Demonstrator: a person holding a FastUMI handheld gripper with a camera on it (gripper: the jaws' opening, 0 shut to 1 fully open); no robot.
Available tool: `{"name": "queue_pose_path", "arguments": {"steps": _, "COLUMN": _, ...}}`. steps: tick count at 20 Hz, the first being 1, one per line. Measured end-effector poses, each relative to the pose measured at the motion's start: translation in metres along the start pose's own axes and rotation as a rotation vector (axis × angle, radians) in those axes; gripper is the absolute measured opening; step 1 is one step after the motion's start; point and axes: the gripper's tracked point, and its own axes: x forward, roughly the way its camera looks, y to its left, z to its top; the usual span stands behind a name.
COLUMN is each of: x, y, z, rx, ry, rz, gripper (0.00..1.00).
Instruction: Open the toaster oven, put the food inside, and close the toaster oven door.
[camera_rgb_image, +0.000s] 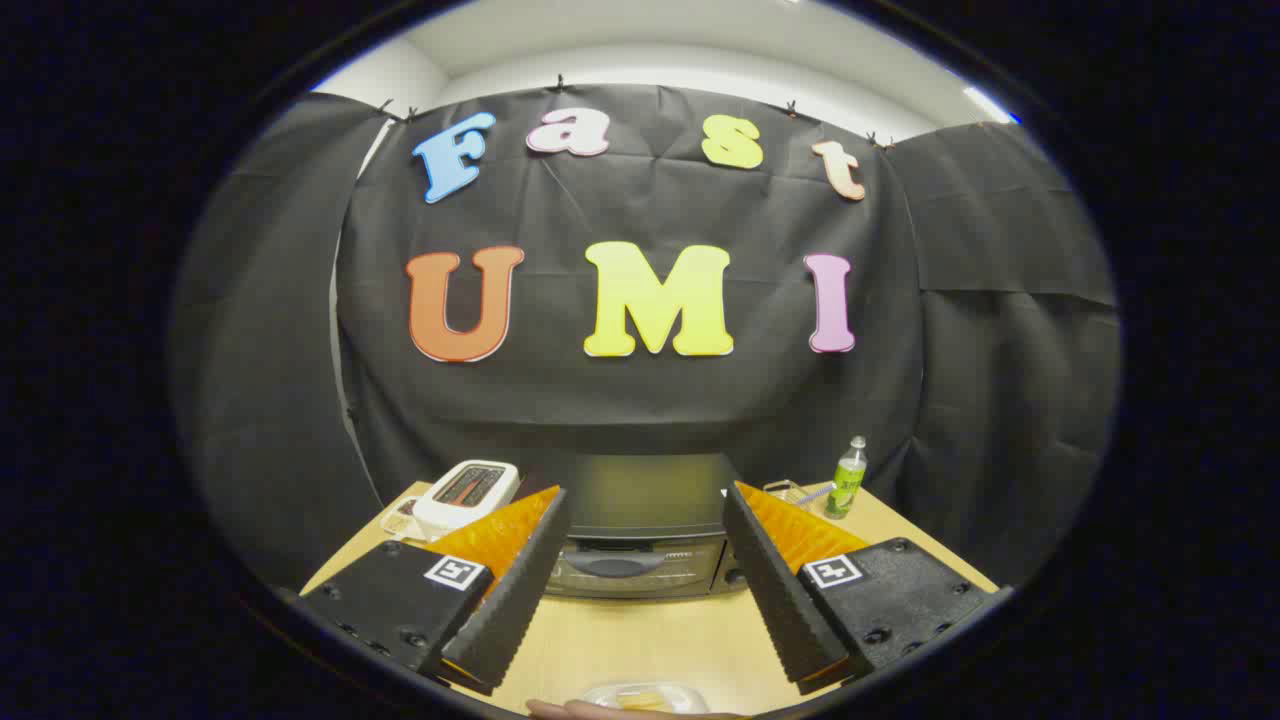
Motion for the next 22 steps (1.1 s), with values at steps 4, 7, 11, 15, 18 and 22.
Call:
{"name": "queue_pose_path", "arguments": {"steps": 4, "x": 0.005, "y": -0.003, "z": 0.0, "rx": 0.011, "ry": -0.005, "rz": -0.002, "gripper": 1.0}}
{"name": "queue_pose_path", "arguments": {"steps": 7, "x": 0.003, "y": -0.004, "z": 0.011, "rx": 0.002, "ry": -0.043, "rz": -0.004, "gripper": 1.0}}
{"name": "queue_pose_path", "arguments": {"steps": 11, "x": 0.002, "y": -0.003, "z": 0.019, "rx": -0.011, "ry": -0.085, "rz": -0.004, "gripper": 1.0}}
{"name": "queue_pose_path", "arguments": {"steps": 15, "x": 0.01, "y": 0.007, "z": 0.013, "rx": 0.021, "ry": -0.084, "rz": 0.018, "gripper": 1.0}}
{"name": "queue_pose_path", "arguments": {"steps": 18, "x": 0.038, "y": 0.013, "z": -0.011, "rx": 0.059, "ry": -0.04, "rz": 0.013, "gripper": 1.0}}
{"name": "queue_pose_path", "arguments": {"steps": 22, "x": 0.079, "y": 0.011, "z": -0.044, "rx": 0.03, "ry": -0.004, "rz": -0.015, "gripper": 1.0}}
